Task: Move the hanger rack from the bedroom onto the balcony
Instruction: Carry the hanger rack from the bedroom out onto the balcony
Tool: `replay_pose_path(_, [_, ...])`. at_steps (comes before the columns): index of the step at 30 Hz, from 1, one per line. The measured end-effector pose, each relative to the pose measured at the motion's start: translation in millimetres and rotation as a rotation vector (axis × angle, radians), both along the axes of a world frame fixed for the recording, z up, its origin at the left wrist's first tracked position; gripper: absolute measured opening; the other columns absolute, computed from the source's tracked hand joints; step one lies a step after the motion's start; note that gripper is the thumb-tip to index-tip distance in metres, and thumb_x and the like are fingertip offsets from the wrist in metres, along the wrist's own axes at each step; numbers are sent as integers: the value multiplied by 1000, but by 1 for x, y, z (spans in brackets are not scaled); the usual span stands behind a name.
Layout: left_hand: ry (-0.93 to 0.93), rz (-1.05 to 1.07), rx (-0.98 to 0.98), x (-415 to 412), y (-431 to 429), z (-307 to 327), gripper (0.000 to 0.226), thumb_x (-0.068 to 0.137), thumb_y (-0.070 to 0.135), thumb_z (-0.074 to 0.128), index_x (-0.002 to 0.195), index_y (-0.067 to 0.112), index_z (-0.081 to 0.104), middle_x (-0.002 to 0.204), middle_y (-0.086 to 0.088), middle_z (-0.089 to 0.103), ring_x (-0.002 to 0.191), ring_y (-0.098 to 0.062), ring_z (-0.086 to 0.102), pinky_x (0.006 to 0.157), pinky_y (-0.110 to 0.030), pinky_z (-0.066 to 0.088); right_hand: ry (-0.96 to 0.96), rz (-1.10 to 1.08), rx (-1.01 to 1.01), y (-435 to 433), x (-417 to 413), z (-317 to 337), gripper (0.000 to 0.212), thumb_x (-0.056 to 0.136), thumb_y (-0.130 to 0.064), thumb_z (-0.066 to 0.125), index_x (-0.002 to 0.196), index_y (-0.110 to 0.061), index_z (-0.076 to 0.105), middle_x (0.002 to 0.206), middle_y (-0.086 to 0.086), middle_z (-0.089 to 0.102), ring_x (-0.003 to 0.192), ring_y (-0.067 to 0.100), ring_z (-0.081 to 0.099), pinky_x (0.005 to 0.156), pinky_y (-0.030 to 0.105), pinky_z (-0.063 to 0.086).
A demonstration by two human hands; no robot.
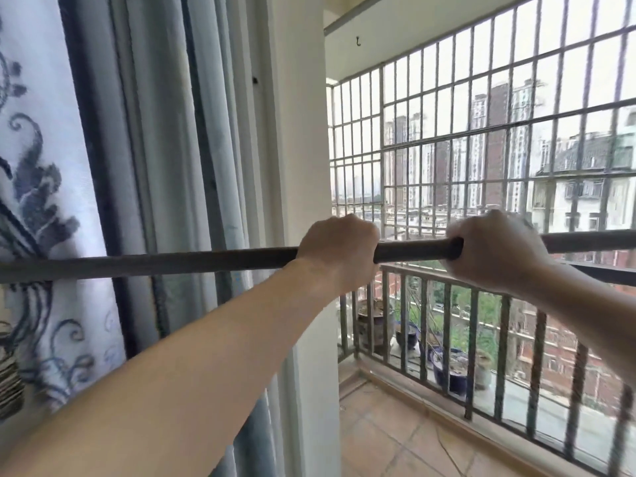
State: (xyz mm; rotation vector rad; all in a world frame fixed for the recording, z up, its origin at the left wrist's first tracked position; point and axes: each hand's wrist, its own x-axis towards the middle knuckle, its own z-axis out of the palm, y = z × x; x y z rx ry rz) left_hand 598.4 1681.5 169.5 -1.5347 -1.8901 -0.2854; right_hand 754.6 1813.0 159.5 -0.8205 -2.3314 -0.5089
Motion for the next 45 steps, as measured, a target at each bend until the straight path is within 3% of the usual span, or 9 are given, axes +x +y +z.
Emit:
replay_pose_path(3, [4,-29,-21,17,21,-4,6,85,19,61,91,18,64,66,3,54,62,-19,59,65,-33,54,10,-22,-23,21,15,-6,25,87,-25,53,62,-24,50,46,-6,48,36,3,45,37,14,30])
replay_pose_path(6, [11,-29,-21,26,34,-4,6,86,20,61,91,18,63,64,4,52,63,-19,57,62,-30,48,15,-27,-33,35,24,-8,21,86,-25,54,65,-24,53,49,-6,52,38,4,48,35,13,31])
replay_pose_path(14, [15,-10,-37,32,45,-7,5,86,25,60,88,21,60,66,4,53,64,-19,58,63,-32,51,-29,12,32,41,28,-6,19,89,-23,54,70,-25,55,49,-9,50,41,0,46,40,14,27])
replay_pose_path(20, [-1,44,30,24,29,-11,15,88,25,54,75,22,49,59,7,47,55,-15,52,53,-27,38,-72,188,44,-2,-13,-10,6,92,-27,51,90,-25,56,55,-9,50,44,-2,46,41,12,34])
replay_pose_path(25, [-39,158,34,-15,-18,-10,16,89,24,52,73,21,51,59,5,48,47,-9,41,45,-26,27,-27,220,59,-43,-56,-8,27,93,-30,47,69,-26,36,56,-6,49,47,5,49,50,23,47])
replay_pose_path(28, [-41,192,18,-40,-43,-11,16,91,27,53,76,21,54,60,6,48,48,-7,41,45,-24,29,-3,175,70,-53,-73,-10,40,94,-32,46,60,-29,25,54,-5,48,43,3,44,44,20,37])
replay_pose_path(32, [-34,196,20,-57,-56,-10,17,90,30,56,76,24,49,59,7,47,47,-6,41,46,-24,30,-11,103,92,-50,-75,-12,27,95,-37,44,71,-26,42,53,-8,48,40,1,43,39,16,33])
replay_pose_path(37, [-51,191,18,-53,-47,-8,9,89,29,59,82,22,58,60,6,50,54,-14,52,52,-26,40,-16,90,106,-40,-72,-11,34,94,-36,43,62,-25,38,51,-8,46,40,4,44,40,18,37])
replay_pose_path(45, [-35,191,14,-25,6,-6,8,86,22,58,78,22,56,60,5,48,48,-11,44,46,-26,30,32,72,25,13,-46,-8,33,89,-29,52,58,-22,43,46,-9,46,37,5,43,38,17,33])
